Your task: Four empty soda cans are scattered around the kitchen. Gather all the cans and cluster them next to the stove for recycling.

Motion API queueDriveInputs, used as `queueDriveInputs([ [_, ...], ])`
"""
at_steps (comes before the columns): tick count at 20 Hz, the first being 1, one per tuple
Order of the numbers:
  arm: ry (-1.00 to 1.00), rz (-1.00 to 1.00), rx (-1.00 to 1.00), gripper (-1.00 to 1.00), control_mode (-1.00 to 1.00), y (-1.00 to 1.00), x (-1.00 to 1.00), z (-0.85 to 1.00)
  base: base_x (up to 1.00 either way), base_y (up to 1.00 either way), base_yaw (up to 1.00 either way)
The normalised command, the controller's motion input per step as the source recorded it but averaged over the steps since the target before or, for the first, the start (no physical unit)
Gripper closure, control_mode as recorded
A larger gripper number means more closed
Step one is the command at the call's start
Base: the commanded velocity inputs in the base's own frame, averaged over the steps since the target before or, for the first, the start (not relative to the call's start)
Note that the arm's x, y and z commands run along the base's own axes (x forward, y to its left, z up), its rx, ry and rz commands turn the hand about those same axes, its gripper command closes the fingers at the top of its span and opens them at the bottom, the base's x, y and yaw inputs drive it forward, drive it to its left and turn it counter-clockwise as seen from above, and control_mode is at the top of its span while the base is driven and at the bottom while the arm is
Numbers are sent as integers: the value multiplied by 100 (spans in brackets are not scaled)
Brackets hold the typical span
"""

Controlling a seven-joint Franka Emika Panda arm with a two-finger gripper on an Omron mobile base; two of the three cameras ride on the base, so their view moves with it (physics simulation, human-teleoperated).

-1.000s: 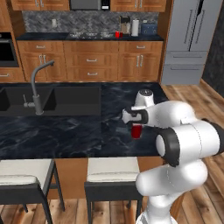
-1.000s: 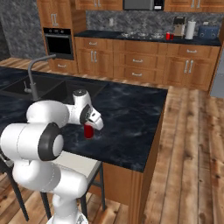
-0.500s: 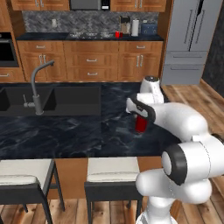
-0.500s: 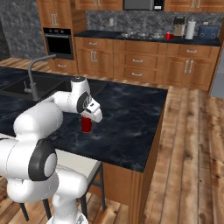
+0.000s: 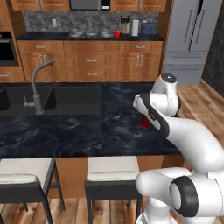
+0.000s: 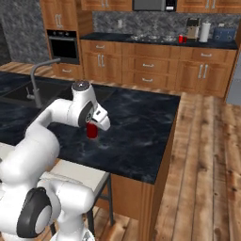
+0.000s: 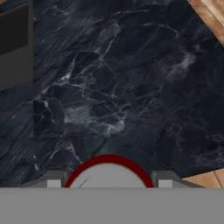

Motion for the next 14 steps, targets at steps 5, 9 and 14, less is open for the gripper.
queueDriveInputs([
  [5,0,0,0,100,100,0,0,0,-88,-24,0],
  [9,0,0,0,100,100,0,0,0,-85,-32,0],
  [14,0,0,0,100,100,0,0,0,-27,-71,-2],
])
